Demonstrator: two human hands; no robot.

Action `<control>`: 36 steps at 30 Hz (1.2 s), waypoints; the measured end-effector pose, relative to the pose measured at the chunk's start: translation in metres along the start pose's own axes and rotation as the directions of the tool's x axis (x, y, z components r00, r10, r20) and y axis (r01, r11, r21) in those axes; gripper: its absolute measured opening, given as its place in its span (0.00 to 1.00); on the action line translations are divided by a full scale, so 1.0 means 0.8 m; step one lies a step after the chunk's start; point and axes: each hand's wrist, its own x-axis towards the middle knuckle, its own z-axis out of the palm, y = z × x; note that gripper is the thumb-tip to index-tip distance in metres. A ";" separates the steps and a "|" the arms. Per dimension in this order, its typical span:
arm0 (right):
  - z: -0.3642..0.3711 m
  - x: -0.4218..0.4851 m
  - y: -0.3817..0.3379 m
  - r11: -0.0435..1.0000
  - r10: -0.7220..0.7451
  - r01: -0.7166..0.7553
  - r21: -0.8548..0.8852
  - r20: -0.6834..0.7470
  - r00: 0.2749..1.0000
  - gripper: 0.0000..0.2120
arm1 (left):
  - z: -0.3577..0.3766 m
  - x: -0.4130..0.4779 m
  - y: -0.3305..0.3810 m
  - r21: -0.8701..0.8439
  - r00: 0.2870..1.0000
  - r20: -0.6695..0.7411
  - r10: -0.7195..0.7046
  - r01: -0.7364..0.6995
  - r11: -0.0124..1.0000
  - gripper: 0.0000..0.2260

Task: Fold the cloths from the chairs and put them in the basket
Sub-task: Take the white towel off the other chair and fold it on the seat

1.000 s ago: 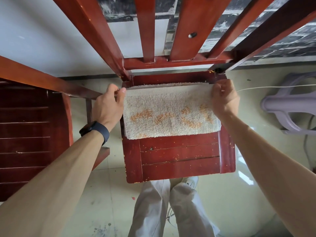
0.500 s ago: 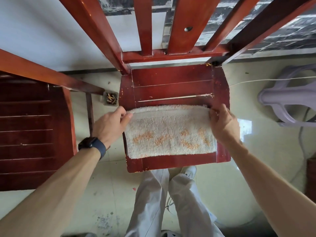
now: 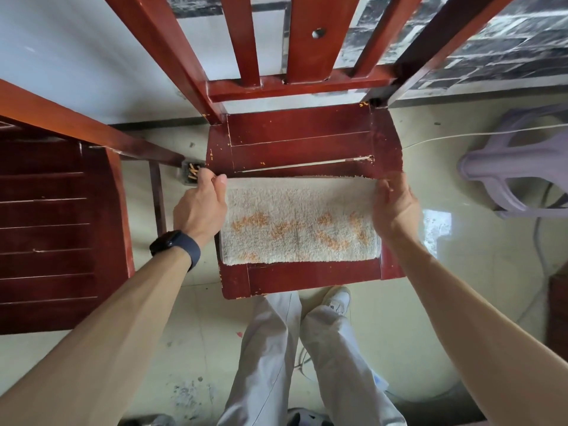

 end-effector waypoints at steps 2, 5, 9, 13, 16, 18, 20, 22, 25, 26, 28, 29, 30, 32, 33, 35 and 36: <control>0.002 0.005 -0.001 0.999 0.010 -0.009 -0.054 0.016 1.000 0.09 | 0.000 0.008 0.003 0.032 0.999 0.024 -0.033 0.032 0.999 0.15; 0.005 0.013 -0.004 0.997 0.010 -0.008 -0.080 0.023 1.000 0.10 | 0.001 0.019 0.005 0.051 0.997 0.044 -0.058 0.056 0.997 0.15; 0.007 0.020 -0.005 0.997 -0.016 0.016 -0.079 0.011 1.000 0.09 | 0.003 0.018 -0.001 0.008 0.995 0.077 -0.064 0.063 0.998 0.14; 0.006 0.020 -0.005 0.993 -0.035 0.037 -0.109 0.024 0.999 0.11 | 0.001 0.008 -0.008 -0.103 0.993 0.103 -0.055 0.065 0.993 0.13; 0.005 0.021 -0.007 0.990 -0.043 0.047 -0.133 0.031 0.999 0.12 | 0.003 0.000 -0.013 -0.164 0.994 0.070 -0.087 0.097 0.982 0.14; 0.004 0.021 -0.008 0.986 -0.058 0.064 -0.151 0.046 0.997 0.12 | 0.006 -0.003 -0.013 -0.150 0.993 0.049 -0.109 0.116 0.982 0.15; 0.003 0.020 -0.010 0.983 -0.068 0.077 -0.164 0.061 0.996 0.13 | 0.010 -0.002 -0.012 -0.122 0.989 0.031 -0.142 0.145 0.982 0.15; 0.004 0.021 -0.012 0.983 -0.066 0.075 -0.170 0.057 0.996 0.13 | 0.015 0.001 -0.011 -0.092 0.985 0.011 -0.175 0.175 0.980 0.15; 0.007 0.020 -0.011 0.982 -0.038 0.044 -0.184 0.036 0.999 0.14 | 0.022 0.004 -0.011 -0.043 0.981 -0.033 -0.192 0.190 0.981 0.15; 0.010 0.019 -0.011 0.986 -0.013 0.016 -0.169 0.017 1.000 0.13 | 0.025 0.002 -0.010 -0.020 0.981 -0.054 -0.187 0.186 0.982 0.15; 0.015 0.017 -0.012 0.995 0.096 -0.098 -0.034 -0.061 0.993 0.13 | 0.028 -0.005 -0.007 0.019 0.977 -0.102 -0.188 0.191 0.981 0.15; 0.017 0.015 -0.015 0.981 0.184 -0.175 0.084 -0.114 0.976 0.13 | 0.029 -0.010 -0.006 0.017 0.970 -0.135 -0.201 0.206 0.979 0.15; 0.017 0.012 -0.017 0.955 0.266 -0.235 0.181 -0.168 0.949 0.13 | 0.029 -0.016 -0.004 0.000 0.962 -0.175 -0.210 0.213 0.977 0.16; 0.019 -0.005 -0.019 0.956 0.275 -0.231 0.182 -0.271 0.923 0.15 | 0.033 -0.035 -0.001 0.038 0.951 -0.285 -0.121 0.137 0.990 0.17; 0.022 -0.019 -0.021 0.979 0.195 -0.167 0.118 -0.291 0.937 0.15 | 0.038 -0.046 0.002 0.098 0.945 -0.326 -0.029 0.064 0.993 0.17; 0.034 -0.050 -0.026 0.999 -0.039 0.034 -0.029 -0.233 0.972 0.16 | 0.053 -0.064 0.013 0.180 0.923 -0.337 0.187 -0.132 0.975 0.18; 0.042 -0.061 -0.028 0.985 -0.159 0.146 -0.090 -0.168 0.973 0.16 | 0.062 -0.067 0.021 0.174 0.906 -0.330 0.264 -0.217 0.961 0.17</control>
